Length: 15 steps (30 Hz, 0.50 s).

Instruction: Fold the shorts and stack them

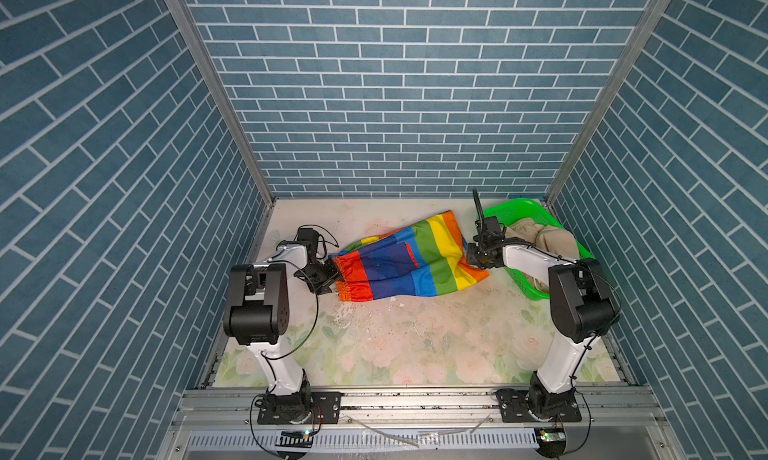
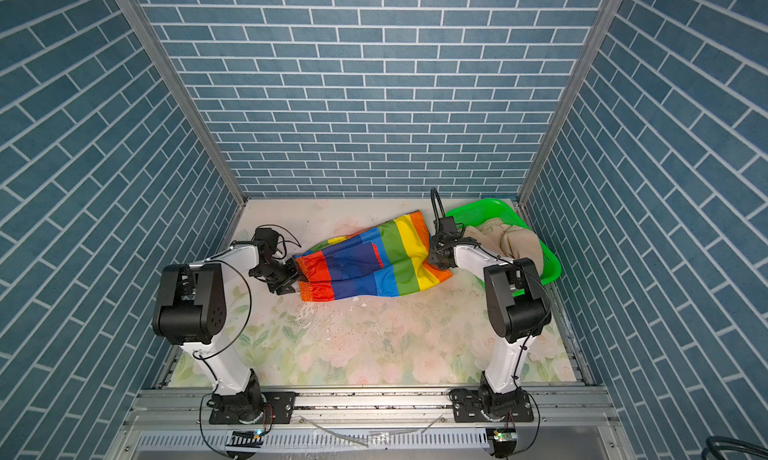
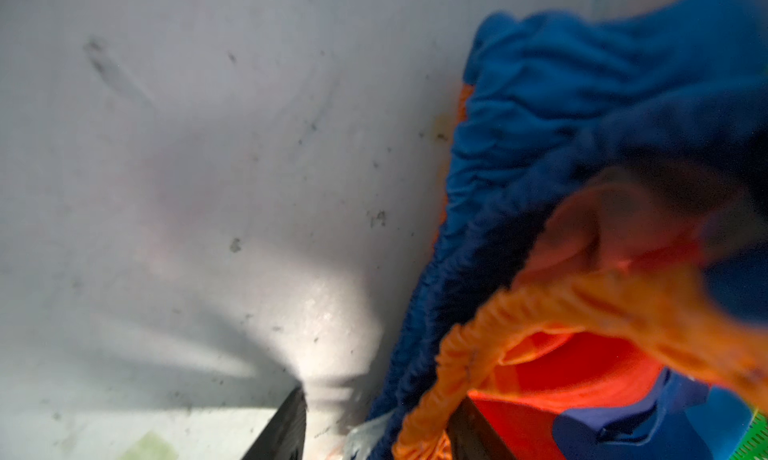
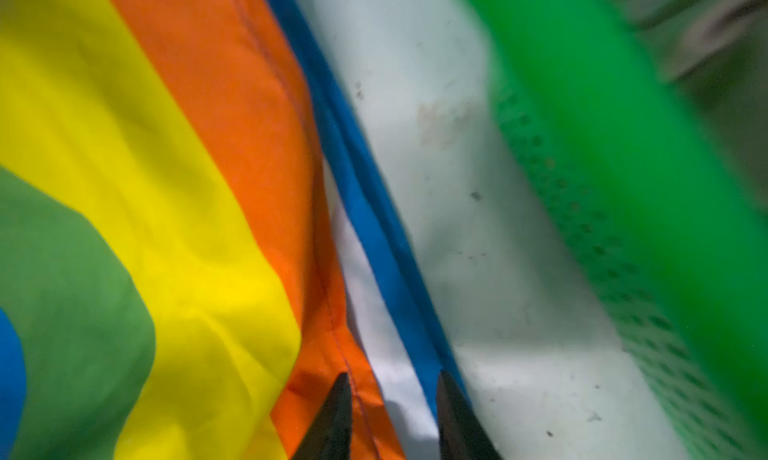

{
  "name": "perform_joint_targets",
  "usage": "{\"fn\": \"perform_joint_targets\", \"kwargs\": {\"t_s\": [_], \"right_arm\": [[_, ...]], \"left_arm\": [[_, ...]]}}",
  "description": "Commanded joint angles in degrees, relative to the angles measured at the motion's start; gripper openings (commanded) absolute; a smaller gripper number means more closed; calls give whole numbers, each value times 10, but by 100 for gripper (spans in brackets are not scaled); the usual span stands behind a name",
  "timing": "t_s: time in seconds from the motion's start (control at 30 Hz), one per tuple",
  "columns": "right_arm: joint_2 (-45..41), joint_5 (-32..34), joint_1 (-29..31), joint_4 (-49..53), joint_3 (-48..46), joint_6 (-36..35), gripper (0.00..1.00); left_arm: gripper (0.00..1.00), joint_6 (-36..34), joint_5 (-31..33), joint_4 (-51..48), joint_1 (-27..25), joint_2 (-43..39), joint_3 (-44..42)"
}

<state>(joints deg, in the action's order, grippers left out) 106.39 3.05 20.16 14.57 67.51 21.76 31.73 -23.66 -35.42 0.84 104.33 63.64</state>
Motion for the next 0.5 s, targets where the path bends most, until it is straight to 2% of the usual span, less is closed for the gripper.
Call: {"fn": "perform_joint_targets", "kwargs": {"t_s": [0.0,0.2,0.27,0.33,0.4,0.47], "right_arm": [[22,-30,12,15,6,-25,44],[39,-37,24,23,-7,-28,46],[48,-41,23,23,-8,-30,37],[51,-39,22,17,-10,-28,15],[45,-29,20,12,-14,-24,0],[36,-17,17,12,-13,-22,0]], "left_arm": [[55,-4,25,10,-1,41,-26],[55,-1,23,16,0,45,-29],[55,-1,22,15,-1,47,-28],[55,-1,21,16,-1,46,-30],[55,-2,23,15,-1,45,-30],[55,-4,25,13,-1,45,-30]]}}
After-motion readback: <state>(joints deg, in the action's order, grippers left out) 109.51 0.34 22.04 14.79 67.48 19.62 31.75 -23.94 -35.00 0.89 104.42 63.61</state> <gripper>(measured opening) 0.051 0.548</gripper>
